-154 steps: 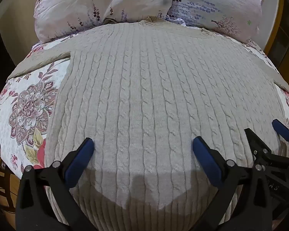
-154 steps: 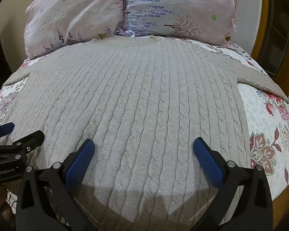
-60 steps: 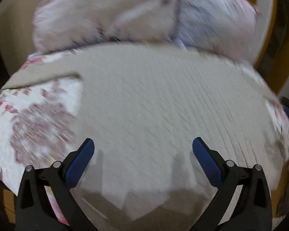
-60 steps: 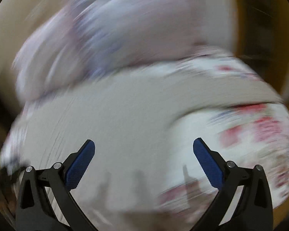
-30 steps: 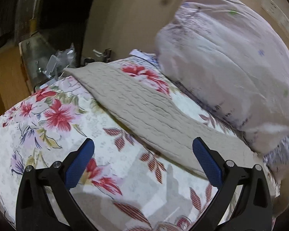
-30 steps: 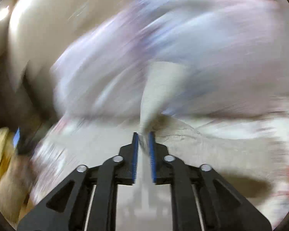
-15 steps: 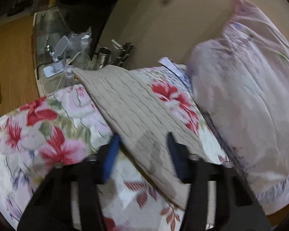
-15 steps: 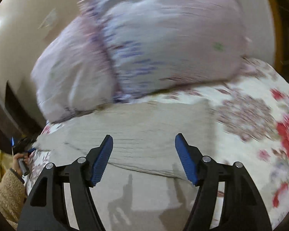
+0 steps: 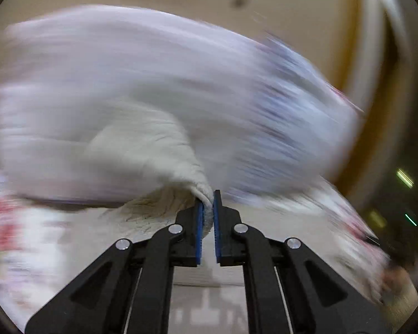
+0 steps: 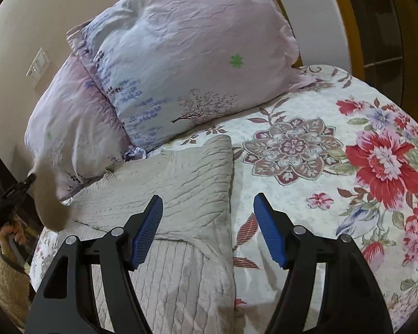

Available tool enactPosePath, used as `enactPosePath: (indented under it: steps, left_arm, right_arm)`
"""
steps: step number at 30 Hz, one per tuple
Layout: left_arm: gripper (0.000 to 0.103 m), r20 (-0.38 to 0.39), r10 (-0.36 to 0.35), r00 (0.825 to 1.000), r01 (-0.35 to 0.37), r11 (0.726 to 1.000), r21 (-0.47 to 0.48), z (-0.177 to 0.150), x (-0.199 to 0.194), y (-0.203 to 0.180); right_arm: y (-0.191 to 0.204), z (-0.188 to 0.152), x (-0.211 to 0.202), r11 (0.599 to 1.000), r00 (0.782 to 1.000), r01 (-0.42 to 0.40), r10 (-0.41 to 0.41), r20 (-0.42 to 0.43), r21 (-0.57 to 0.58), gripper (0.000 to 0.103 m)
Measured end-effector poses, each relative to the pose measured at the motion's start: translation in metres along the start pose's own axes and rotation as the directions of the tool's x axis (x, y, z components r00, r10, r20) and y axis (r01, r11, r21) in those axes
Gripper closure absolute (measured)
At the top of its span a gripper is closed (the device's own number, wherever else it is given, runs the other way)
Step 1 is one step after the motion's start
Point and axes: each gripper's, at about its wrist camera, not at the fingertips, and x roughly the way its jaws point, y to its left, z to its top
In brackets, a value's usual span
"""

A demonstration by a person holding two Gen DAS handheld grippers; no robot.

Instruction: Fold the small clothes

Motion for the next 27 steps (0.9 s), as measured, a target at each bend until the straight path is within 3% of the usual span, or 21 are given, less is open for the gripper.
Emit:
enactPosePath:
  steps: [2,4,5,6,8,11,14,15,17,18,19,21,23,24,27]
  left_arm:
    - [0.084,-0.139,-0.120,0.983,0.133,0.988,0.082,-0.019,0.039,-0.067]
    - [0.076,-0.225,-0.150,0.963,0.177,0.979,0.106,-0.036,0.050,-0.092]
    - [0.068,-0.255,-0.139,0.957,0.170,0.980,0.105,-0.047,0.047,-0.097]
    - [0.061,-0.252,-0.105,0.962,0.133,0.986,0.098,-0.055,0.038,-0.092]
    - [0.035,-0.221,0.010,0.975,0.008,0.997,0.079,-0.068,0.014,-0.068]
    - [0.026,-0.228,0.166,0.959,-0.155,0.986,0.065,-0.088,-0.022,-0.029]
    - [0.025,-0.318,0.241,0.917,-0.262,0.965,-0.024,-0.130,-0.067,0.013]
    - [0.025,-0.334,0.234,0.913,-0.267,0.962,-0.057,-0.139,-0.075,0.021]
    - [0.028,-0.355,0.167,0.920,-0.239,0.956,-0.170,-0.165,-0.097,0.040]
    - [0.031,-0.365,0.108,0.925,-0.208,0.946,-0.247,-0.180,-0.108,0.046]
    - [0.037,-0.321,0.081,0.943,-0.178,0.942,-0.285,-0.190,-0.122,0.047]
    - [0.048,-0.309,0.040,0.950,-0.144,0.935,-0.324,-0.205,-0.142,0.039]
    - [0.069,-0.302,-0.043,0.952,-0.076,0.926,-0.370,-0.217,-0.150,0.032]
    - [0.071,-0.312,-0.084,0.946,-0.047,0.919,-0.391,-0.225,-0.151,0.026]
    - [0.074,-0.309,-0.058,0.949,-0.054,0.938,-0.341,-0.237,-0.154,0.006]
  right_arm:
    - [0.000,-0.002,0.002,1.000,1.000,0.000,0.000,-0.021,-0.003,0.033]
    - [0.000,-0.008,0.003,1.000,0.998,0.000,-0.001,-0.065,-0.015,0.033]
    - [0.000,-0.011,0.001,1.000,0.997,-0.005,0.004,-0.083,-0.023,0.033]
    - [-0.002,-0.017,-0.005,0.999,0.995,-0.012,0.008,-0.103,-0.033,0.033]
    - [-0.009,-0.029,-0.017,1.000,0.990,-0.020,0.017,-0.137,-0.023,0.033]
    - [-0.022,-0.055,-0.031,0.996,0.975,-0.077,0.085,-0.203,0.050,0.033]
    - [-0.028,-0.086,-0.042,0.982,0.949,-0.134,0.165,-0.267,0.131,0.039]
    - [-0.027,-0.094,-0.048,0.976,0.944,-0.159,0.194,-0.267,0.148,0.041]
    - [-0.026,-0.110,-0.058,0.961,0.927,-0.214,0.256,-0.274,0.176,0.055]
    - [-0.025,-0.123,-0.060,0.940,0.899,-0.261,0.320,-0.301,0.220,0.066]
    - [-0.024,-0.132,-0.061,0.926,0.880,-0.288,0.357,-0.314,0.245,0.074]
    - [-0.017,-0.151,-0.067,0.904,0.845,-0.340,0.414,-0.337,0.258,0.080]
    - [-0.012,-0.165,-0.069,0.879,0.812,-0.384,0.467,-0.350,0.282,0.085]
    - [-0.007,-0.173,-0.069,0.864,0.793,-0.408,0.495,-0.355,0.293,0.087]
    - [0.002,-0.184,-0.069,0.852,0.781,-0.436,0.519,-0.349,0.290,0.090]
